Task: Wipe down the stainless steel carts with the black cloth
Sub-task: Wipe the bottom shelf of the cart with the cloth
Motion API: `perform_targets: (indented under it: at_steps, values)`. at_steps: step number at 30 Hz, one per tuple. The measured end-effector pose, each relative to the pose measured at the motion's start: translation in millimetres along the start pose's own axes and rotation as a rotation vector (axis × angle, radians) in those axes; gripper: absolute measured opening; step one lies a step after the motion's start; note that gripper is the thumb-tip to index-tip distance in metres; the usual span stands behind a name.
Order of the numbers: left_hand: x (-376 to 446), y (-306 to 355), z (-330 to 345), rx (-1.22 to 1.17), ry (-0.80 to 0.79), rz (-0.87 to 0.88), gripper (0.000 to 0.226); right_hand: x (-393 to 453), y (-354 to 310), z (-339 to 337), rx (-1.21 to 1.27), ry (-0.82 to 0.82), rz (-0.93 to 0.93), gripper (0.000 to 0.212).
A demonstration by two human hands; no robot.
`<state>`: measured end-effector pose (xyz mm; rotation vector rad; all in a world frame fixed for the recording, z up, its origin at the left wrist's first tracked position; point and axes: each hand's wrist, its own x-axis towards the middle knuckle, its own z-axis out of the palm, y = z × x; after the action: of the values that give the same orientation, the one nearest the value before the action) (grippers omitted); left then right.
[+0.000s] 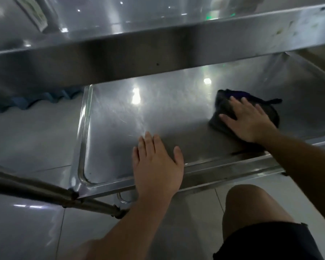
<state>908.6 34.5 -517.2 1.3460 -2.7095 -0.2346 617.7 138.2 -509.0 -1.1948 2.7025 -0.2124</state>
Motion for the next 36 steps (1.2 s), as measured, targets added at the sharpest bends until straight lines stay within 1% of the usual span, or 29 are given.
perform_targets:
  at_steps: [2,3,6,8,12,15,19,22,24,28,30,32,34,36]
  values:
    - [0,2,-2,-0.005,-0.014,-0.007,0.084,-2,14,-2,0.003,-0.001,0.129,0.092]
    - [0,3,-2,-0.006,-0.015,-0.010,0.084,-2,11,-1,-0.003,0.005,0.161,0.091]
    - [1,3,-5,-0.002,-0.033,-0.014,0.085,-1,-19,-1,0.002,-0.003,0.162,0.085]
    - [-1,3,-7,0.001,-0.037,-0.016,0.087,0,-51,2,0.014,0.001,0.081,0.082]
    - [-1,4,-9,-0.010,-0.044,-0.012,0.089,4,-126,16,0.015,-0.012,-0.185,0.079]
    - [-1,1,-9,-0.009,-0.052,-0.009,0.084,7,-140,23,0.027,-0.013,-0.281,0.079]
    - [-3,4,-7,0.029,-0.034,-0.016,0.083,11,-129,28,0.018,-0.014,-0.319,0.080]
    - [-2,6,-5,0.049,-0.020,-0.032,0.083,14,-116,27,0.013,-0.018,-0.387,0.079]
    - [-1,4,-5,0.048,-0.016,-0.048,0.081,14,-99,22,0.011,-0.026,-0.427,0.079]
    - [-4,7,-10,0.015,0.008,-0.079,0.070,6,-46,7,-0.018,-0.082,-0.478,0.079]
    - [-6,11,-13,-0.007,0.013,-0.096,0.073,-2,-17,-1,-0.050,-0.100,-0.488,0.084]
    - [-5,14,-15,-0.013,0.009,-0.117,0.069,-12,9,-6,-0.079,-0.115,-0.483,0.090]
    - [-5,17,-16,-0.019,0.008,-0.138,0.062,-24,27,-9,-0.078,-0.136,-0.489,0.093]
    - [-5,18,-16,-0.028,0.010,-0.141,0.063,-34,34,-12,-0.063,-0.157,-0.511,0.098]
